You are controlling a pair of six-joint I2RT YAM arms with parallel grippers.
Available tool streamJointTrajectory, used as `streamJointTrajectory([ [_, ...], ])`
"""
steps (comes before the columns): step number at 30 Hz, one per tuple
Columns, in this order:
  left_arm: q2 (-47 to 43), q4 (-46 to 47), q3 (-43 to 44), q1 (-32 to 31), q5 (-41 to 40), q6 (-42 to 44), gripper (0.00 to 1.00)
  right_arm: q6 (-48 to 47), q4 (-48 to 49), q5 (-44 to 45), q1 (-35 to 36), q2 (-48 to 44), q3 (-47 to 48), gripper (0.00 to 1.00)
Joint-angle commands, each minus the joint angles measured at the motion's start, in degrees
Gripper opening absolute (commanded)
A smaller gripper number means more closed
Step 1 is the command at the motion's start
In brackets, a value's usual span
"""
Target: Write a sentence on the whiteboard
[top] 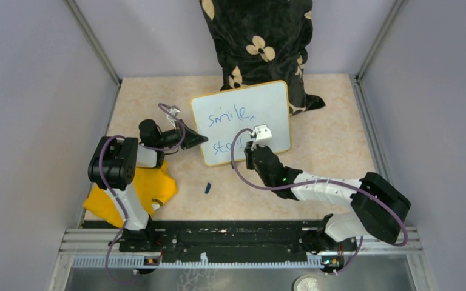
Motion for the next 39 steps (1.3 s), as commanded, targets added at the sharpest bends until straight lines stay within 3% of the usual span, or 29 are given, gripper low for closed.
streamJointTrajectory([
  [1, 2.0, -3.8, 0.1, -0.8, -1.8, 3.6, 0.0, 1.0, 1.6, -1.2, 1.1, 1.3, 0.9, 0.0],
  [15, 2.0, -3.9, 0.2, -0.9, -1.8, 3.7, 0.0, 0.7, 2.1, -2.2, 4.1, 6.2, 6.0, 0.0],
  [27, 2.2, -4.0, 0.3, -0.9, -1.9, 3.7, 0.0, -0.7, -6.3, 2.6, 0.5, -11.3, 4.3, 0.0],
  [32, 2.4, -4.2, 0.3, -0.9, -1.8, 3.7, 0.0, -4.6, -2.6, 1.1, -2.5, -17.2, 0.3, 0.0],
  [36, 2.3, -4.3, 0.4, -0.9, -1.8, 3.8, 0.0, -10.1, 0.8, -2.6, -2.8, -17.6, -1.3, 0.0],
  [39, 2.2, -4.4, 0.4, -0.9, -1.8, 3.9, 0.0, -11.2, 1.8, -0.3, -2.8, -16.8, -1.8, 0.0],
])
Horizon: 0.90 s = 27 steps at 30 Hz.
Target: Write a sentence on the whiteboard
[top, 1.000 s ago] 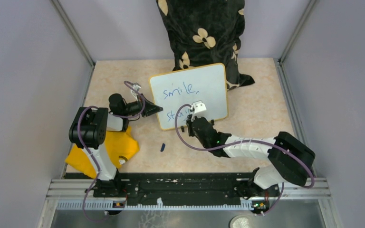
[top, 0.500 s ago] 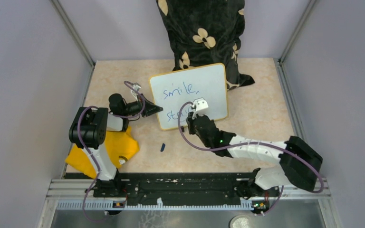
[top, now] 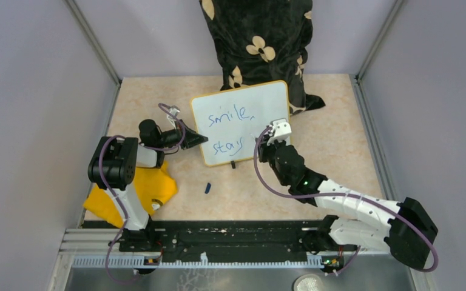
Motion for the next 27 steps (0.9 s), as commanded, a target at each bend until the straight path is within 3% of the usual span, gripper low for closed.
streamJointTrajectory([
  [1, 2.2, -4.4, 0.4, -0.9, -1.9, 3.8, 0.0, -4.3, 5.2, 2.5, -0.3, 0.4, -0.9, 0.0],
  [5, 2.3, -4.6, 0.5, -0.9, -1.8, 4.0, 0.0, -6.8, 13.3, 4.9, -0.3, 1.1, -4.4, 0.0],
  [15, 2.4, -5.7, 0.5, -0.9, -1.7, 4.9, 0.0, -7.1, 23.1, 5.5, 0.3, 7.3, -5.2, 0.0],
  [27, 2.3, -6.0, 0.5, -0.9, -1.8, 5.0, 0.0, -7.3, 26.8, 4.9, 0.3, 11.8, -4.5, 0.0],
])
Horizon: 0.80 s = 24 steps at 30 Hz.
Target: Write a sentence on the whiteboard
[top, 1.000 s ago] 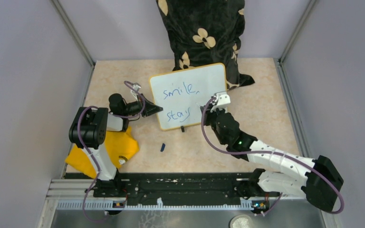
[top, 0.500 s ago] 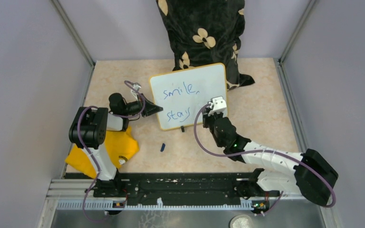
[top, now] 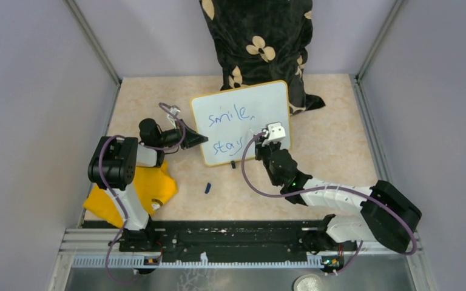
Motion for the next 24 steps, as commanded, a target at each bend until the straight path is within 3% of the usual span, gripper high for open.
streamJointTrajectory([
  [1, 2.3, -4.7, -0.1, -0.9, -2.4, 4.2, 0.0, -0.3, 4.7, 0.3, 0.2, 1.4, 0.8, 0.0],
  [24, 2.2, -4.8, -0.1, -0.9, -2.6, 4.3, 0.0, 2.2, 4.0, 1.0, -1.1, 5.6, 0.9, 0.0],
])
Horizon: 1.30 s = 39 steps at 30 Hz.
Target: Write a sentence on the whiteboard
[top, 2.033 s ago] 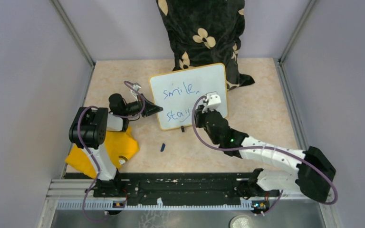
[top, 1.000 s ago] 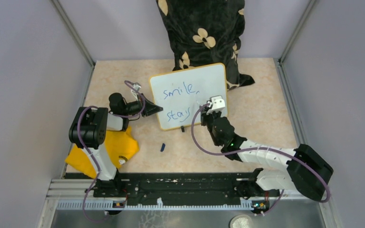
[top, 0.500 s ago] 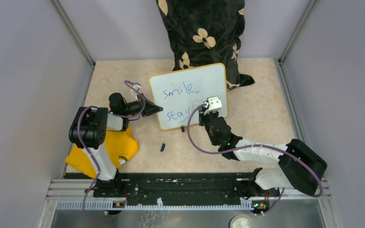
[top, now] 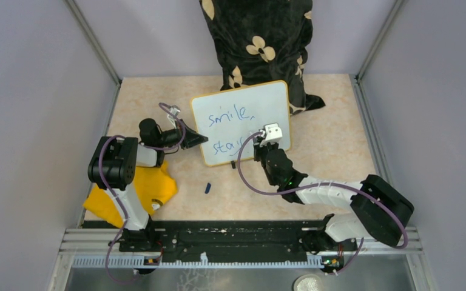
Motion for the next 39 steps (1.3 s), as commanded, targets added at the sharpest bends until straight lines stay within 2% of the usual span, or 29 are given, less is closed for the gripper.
streamJointTrajectory([
  [1, 2.2, -4.7, -0.1, -0.9, -2.6, 4.2, 0.0, 1.2, 1.6, 1.0, -0.7, 1.1, 1.1, 0.0],
  [22, 2.2, -4.7, -0.1, -0.9, -2.8, 4.2, 0.0, 8.1, -7.2, 1.1, -0.6, -1.5, -1.8, 0.0],
  [39, 2.2, -4.7, -0.2, -0.9, -2.9, 4.2, 0.0, 11.7, -11.4, 1.7, 2.3, -4.8, -5.2, 0.0],
])
